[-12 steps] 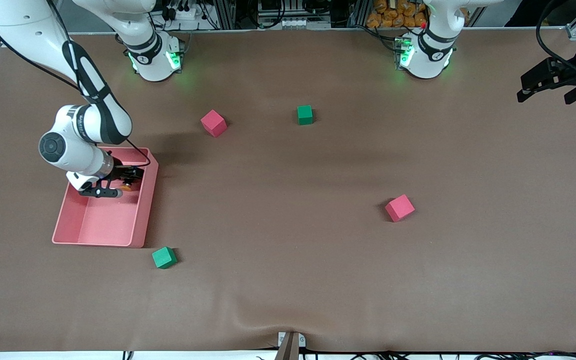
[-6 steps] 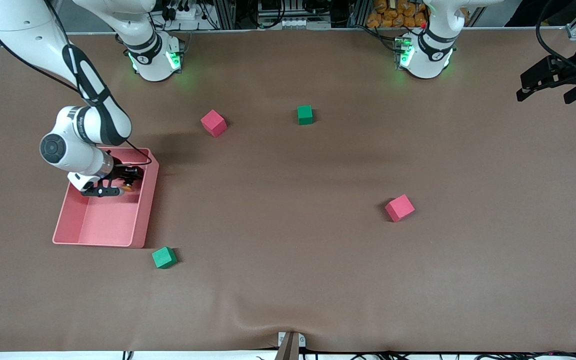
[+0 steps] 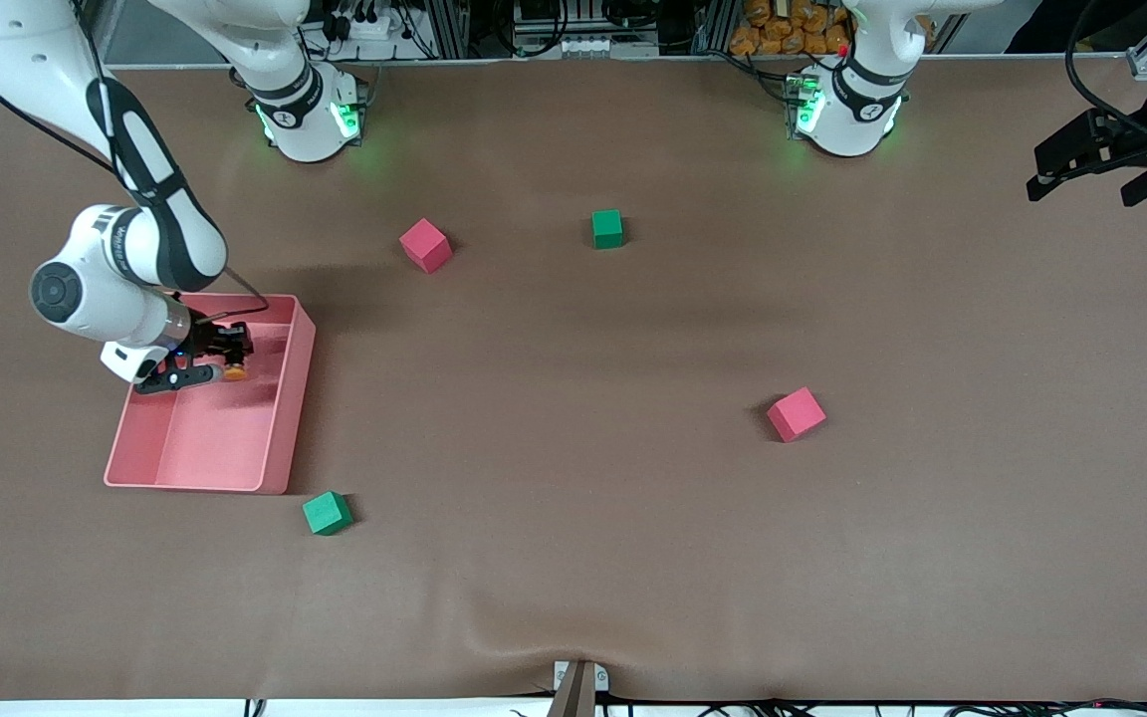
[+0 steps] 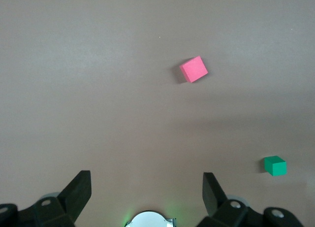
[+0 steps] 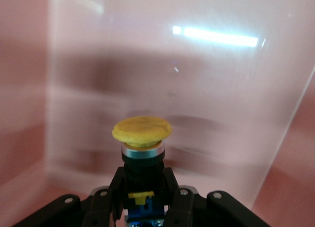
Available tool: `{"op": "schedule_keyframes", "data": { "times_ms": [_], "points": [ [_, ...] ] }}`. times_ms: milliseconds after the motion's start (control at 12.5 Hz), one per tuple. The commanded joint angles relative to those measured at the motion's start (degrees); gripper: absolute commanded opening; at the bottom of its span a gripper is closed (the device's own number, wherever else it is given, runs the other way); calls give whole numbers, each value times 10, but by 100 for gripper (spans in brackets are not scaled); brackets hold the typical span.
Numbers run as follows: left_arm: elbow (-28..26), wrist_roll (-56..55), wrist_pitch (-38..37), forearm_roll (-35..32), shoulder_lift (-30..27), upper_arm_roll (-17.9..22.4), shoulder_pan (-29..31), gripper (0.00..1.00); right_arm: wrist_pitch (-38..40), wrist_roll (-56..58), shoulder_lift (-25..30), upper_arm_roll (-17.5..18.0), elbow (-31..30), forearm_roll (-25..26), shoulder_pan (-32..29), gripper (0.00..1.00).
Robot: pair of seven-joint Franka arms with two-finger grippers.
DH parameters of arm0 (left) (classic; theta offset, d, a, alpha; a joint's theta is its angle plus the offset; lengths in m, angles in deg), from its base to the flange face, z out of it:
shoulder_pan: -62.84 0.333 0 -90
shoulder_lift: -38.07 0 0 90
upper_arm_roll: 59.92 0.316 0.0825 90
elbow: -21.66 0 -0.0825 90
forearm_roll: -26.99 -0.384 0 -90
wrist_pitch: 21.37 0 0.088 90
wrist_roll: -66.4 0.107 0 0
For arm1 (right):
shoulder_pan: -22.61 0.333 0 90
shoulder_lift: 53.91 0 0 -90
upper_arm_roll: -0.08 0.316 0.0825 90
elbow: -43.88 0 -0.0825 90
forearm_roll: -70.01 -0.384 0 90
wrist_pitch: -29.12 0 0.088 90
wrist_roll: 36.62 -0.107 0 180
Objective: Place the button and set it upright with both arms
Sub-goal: 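Lift the button out of the tray and carry it toward the table middle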
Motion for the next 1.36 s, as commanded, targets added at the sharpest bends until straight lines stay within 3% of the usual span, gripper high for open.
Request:
{"op": "schedule_keyframes", "data": {
  "times_ms": [0,160,321,481,882,1043,1283],
  "points": [
    [7,9,-9,11,2,-2,3,100,141,5,65,4,70,-7,43,0],
    [7,14,-13,10,0,-2,6,100,257,-32,59,4,169,-8,80,0],
    [7,15,-17,9,-3,-2,5,100,307,-125,52,4,228,-12,142,0],
    [13,16,-17,8,-1,-1,7,100,312,-254,18,4,280,-12,214,0],
    [13,17,-12,9,22,-2,-3,100,304,-485,-129,4,448,-9,375,0],
    [13,12,-8,11,22,-4,-7,100,256,-548,-208,3,518,-6,433,0],
    [14,12,0,4,33,-6,-7,100,72,-648,-297,3,539,-6,495,0]
  ]
}}
